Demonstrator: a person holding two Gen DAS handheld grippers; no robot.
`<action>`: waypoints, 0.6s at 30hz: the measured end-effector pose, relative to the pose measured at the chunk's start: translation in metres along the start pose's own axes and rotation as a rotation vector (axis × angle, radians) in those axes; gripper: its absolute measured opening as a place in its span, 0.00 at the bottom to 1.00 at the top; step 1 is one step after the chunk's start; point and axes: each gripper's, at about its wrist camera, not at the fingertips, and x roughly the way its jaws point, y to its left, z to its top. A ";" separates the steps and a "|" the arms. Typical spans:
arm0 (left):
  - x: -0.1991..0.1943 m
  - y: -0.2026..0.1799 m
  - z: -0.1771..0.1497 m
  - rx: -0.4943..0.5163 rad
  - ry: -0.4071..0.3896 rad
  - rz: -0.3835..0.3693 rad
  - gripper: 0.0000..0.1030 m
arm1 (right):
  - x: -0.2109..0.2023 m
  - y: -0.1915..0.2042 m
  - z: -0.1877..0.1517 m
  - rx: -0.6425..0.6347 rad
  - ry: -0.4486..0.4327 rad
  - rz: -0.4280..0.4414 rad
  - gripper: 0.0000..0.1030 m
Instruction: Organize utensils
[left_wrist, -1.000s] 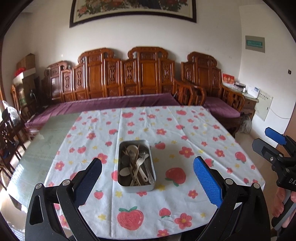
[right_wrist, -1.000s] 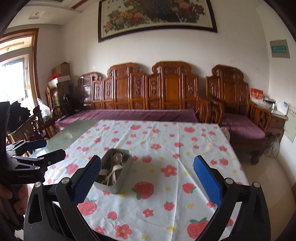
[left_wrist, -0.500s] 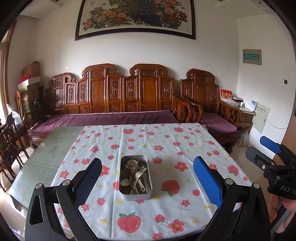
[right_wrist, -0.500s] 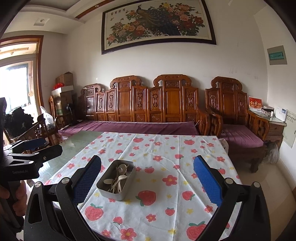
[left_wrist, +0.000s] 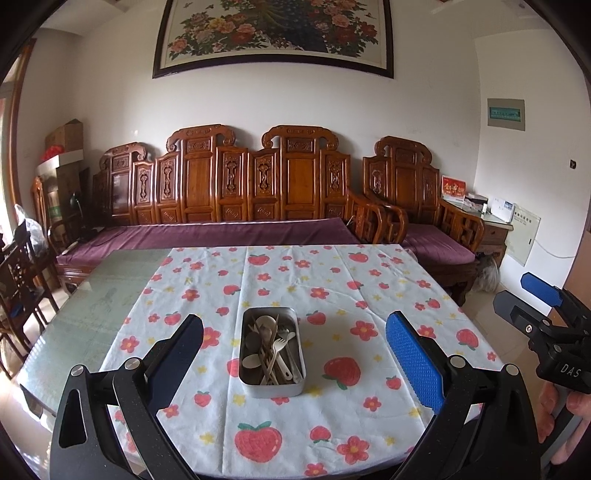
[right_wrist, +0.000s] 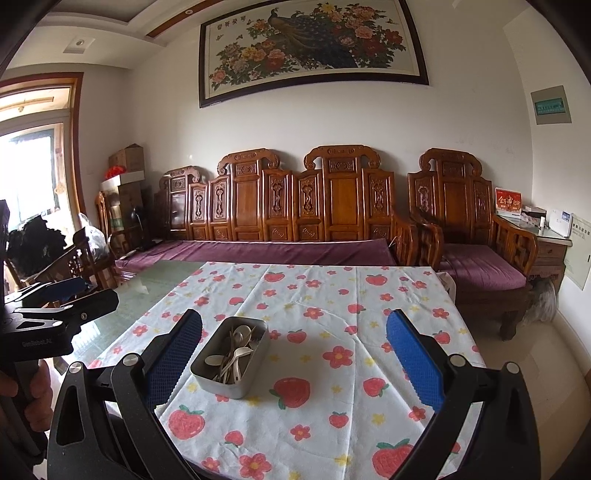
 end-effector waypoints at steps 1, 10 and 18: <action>0.000 0.000 0.000 0.000 0.000 0.000 0.93 | 0.000 0.000 0.000 0.001 0.001 0.000 0.98; 0.001 -0.001 -0.003 -0.001 0.000 -0.002 0.93 | 0.003 0.000 -0.004 0.000 0.002 0.002 0.98; 0.003 -0.001 -0.005 -0.005 0.005 -0.005 0.93 | 0.005 0.001 -0.004 0.000 0.002 0.002 0.98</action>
